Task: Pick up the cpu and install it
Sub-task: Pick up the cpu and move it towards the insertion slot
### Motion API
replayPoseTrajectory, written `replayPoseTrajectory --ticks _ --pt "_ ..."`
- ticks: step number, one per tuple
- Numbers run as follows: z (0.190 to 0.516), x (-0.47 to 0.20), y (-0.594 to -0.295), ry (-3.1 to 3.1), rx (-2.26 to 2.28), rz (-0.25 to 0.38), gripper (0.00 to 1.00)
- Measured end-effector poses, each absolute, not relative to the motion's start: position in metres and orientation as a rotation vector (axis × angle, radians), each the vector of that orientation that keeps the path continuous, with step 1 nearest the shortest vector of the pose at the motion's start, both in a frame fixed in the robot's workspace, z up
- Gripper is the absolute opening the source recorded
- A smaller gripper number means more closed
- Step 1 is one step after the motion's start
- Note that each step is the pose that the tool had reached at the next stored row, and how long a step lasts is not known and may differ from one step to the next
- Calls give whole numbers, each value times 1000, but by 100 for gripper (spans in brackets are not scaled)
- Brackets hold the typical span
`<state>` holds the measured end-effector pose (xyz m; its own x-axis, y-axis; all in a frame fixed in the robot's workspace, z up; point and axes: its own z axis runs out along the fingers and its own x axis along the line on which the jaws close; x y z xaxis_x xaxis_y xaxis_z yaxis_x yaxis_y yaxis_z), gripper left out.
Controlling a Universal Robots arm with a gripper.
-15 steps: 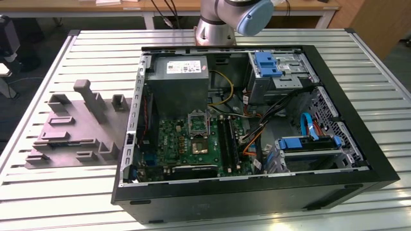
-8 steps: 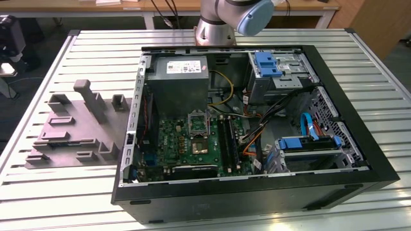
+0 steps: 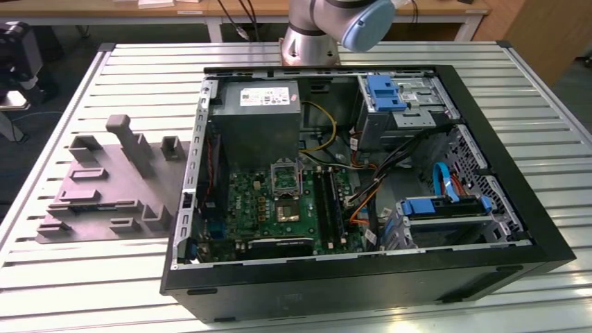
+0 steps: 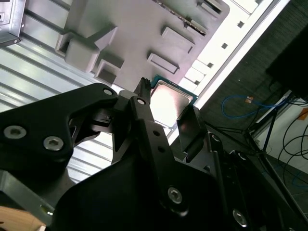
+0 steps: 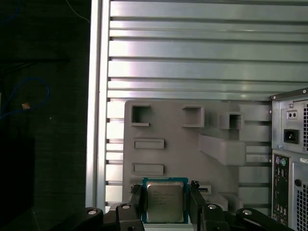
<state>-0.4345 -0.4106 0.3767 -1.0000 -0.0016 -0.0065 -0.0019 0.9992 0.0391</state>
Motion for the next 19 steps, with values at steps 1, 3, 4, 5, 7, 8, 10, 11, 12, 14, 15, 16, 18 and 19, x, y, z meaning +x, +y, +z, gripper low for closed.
replayPoseTrajectory --ticks 1,3,4,5,7,8,10,11,12,14,15,16,18,19 --pt "377 -434 -411 3134 -3 61 47" --pt "377 -432 -411 3134 -3 61 47" --pt "377 -431 -411 3134 -3 61 47" --pt "377 -431 -411 3135 -3 61 47" --pt "377 -429 -411 3134 -3 61 47" --pt "377 -428 -411 3135 -3 61 47" --pt "377 -427 -411 3135 -3 61 47" --pt "377 -426 -411 3135 -3 61 47" --pt "377 -425 -411 3135 -3 61 47" --pt "377 -424 -411 3135 -3 61 47" --pt "377 -423 -411 3134 -3 61 47" --pt "377 -423 -411 3135 -3 61 47" --pt "377 -422 -411 3135 -3 61 47" --pt "377 -421 -411 3134 -3 61 47"
